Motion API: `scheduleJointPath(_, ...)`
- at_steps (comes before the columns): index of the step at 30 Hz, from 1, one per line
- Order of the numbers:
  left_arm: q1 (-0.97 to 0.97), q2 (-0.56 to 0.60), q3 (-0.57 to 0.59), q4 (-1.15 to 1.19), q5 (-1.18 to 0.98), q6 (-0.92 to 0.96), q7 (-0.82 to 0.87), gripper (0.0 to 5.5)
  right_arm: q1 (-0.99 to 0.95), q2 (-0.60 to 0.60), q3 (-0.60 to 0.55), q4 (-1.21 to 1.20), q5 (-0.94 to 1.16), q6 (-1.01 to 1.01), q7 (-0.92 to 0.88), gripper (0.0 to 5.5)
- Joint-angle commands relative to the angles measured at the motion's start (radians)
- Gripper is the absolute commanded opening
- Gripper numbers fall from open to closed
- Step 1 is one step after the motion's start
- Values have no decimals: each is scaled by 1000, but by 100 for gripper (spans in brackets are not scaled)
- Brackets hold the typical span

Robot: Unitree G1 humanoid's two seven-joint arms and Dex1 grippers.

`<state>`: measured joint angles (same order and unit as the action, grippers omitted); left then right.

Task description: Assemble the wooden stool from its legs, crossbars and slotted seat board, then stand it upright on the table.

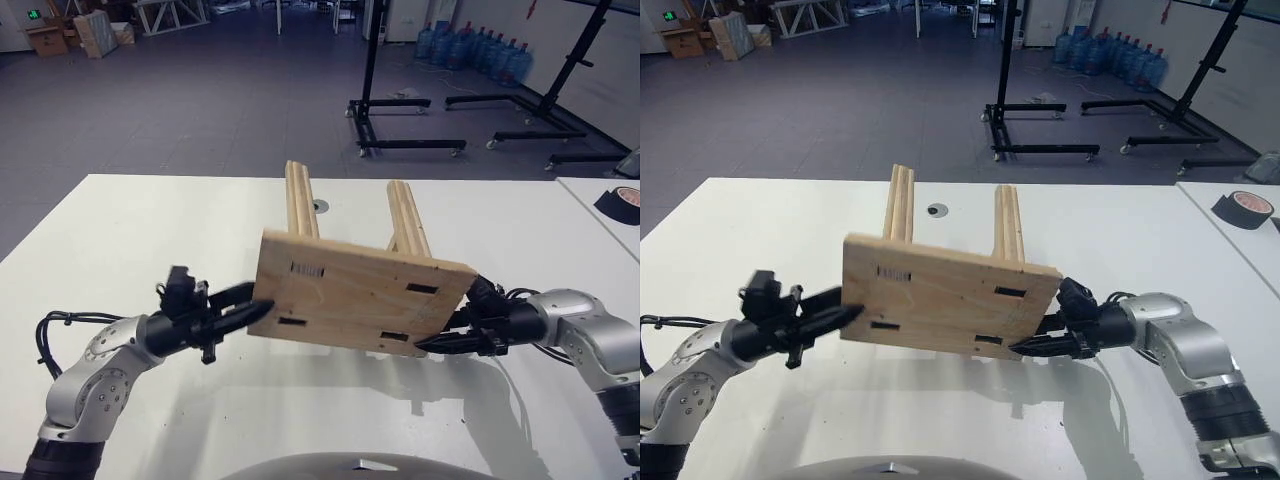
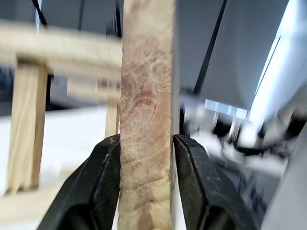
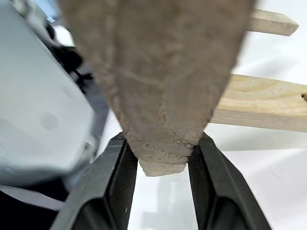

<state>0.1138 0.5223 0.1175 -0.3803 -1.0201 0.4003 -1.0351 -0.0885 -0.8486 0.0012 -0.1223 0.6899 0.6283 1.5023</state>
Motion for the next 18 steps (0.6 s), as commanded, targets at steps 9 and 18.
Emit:
scheduleJointPath(9, 142, -78, 2, -248, -180, 65, 352, 152, -85, 3, -285, -173, 653, 560, -351, 140)
scheduleJointPath(18, 235, -72, -26, -514, -428, 85, 758, 154, 241, -24, -299, -388, 1262, 424, -900, 139)
